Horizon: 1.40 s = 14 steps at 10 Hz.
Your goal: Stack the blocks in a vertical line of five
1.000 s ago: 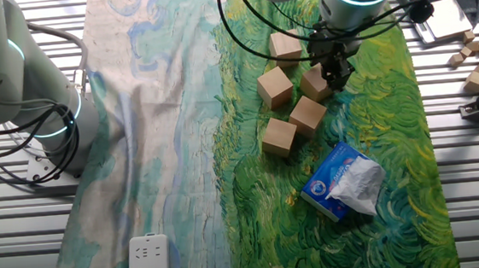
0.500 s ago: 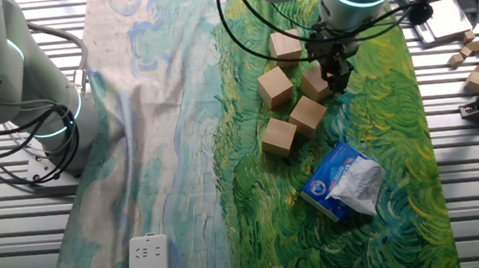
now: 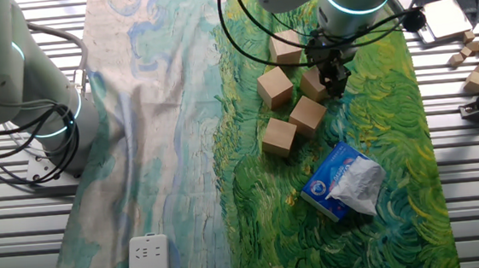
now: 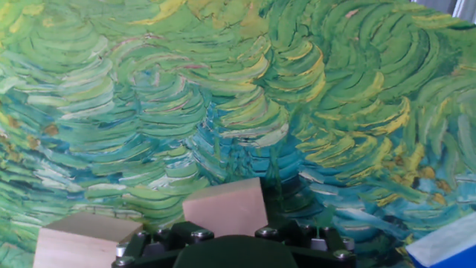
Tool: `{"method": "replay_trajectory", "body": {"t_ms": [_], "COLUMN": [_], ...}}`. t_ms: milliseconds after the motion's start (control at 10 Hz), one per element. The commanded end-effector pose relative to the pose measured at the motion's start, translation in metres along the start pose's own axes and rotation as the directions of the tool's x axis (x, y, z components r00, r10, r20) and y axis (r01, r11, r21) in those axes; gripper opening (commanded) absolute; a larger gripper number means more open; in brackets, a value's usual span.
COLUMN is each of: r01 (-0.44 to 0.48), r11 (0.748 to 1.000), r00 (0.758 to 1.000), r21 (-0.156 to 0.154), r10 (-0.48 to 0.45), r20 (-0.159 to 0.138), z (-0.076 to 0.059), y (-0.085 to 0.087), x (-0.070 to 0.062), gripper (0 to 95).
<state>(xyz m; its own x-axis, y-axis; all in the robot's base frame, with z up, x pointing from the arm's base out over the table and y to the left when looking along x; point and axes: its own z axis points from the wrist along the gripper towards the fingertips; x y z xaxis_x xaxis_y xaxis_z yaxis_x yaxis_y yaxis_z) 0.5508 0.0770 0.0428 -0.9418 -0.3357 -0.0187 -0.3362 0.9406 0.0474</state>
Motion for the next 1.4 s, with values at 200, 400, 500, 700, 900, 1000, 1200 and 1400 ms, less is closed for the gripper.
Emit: {"method": "replay_trajectory", "body": {"t_ms": [200,400,500,700,900,1000,1200,1400], "r01": [-0.011,-0.015,-0.015,-0.019,-0.032,-0.037,-0.064,-0.079], "r11": [0.999,0.999,0.999,0.998,0.998,0.998,0.996,0.995], "r00": [1.000,1.000,1.000,1.000,0.999,0.999,0.997,0.995], "r21": [0.043,0.049,0.051,0.057,0.056,0.057,0.055,0.054], "r10": [0.011,0.015,0.016,0.020,0.033,0.039,0.066,0.082], "r20": [-0.013,-0.016,-0.014,-0.020,-0.028,-0.032,-0.042,-0.052], "z": [0.000,0.000,-0.001,-0.006,-0.022,-0.029,-0.041,-0.053], "y": [-0.001,-0.001,-0.001,0.000,0.001,0.000,-0.001,-0.001], "x": [0.001,0.001,0.001,0.001,0.002,0.003,0.005,0.008], "gripper": [0.0,0.0,0.0,0.0,0.0,0.0,0.0,0.0]}}
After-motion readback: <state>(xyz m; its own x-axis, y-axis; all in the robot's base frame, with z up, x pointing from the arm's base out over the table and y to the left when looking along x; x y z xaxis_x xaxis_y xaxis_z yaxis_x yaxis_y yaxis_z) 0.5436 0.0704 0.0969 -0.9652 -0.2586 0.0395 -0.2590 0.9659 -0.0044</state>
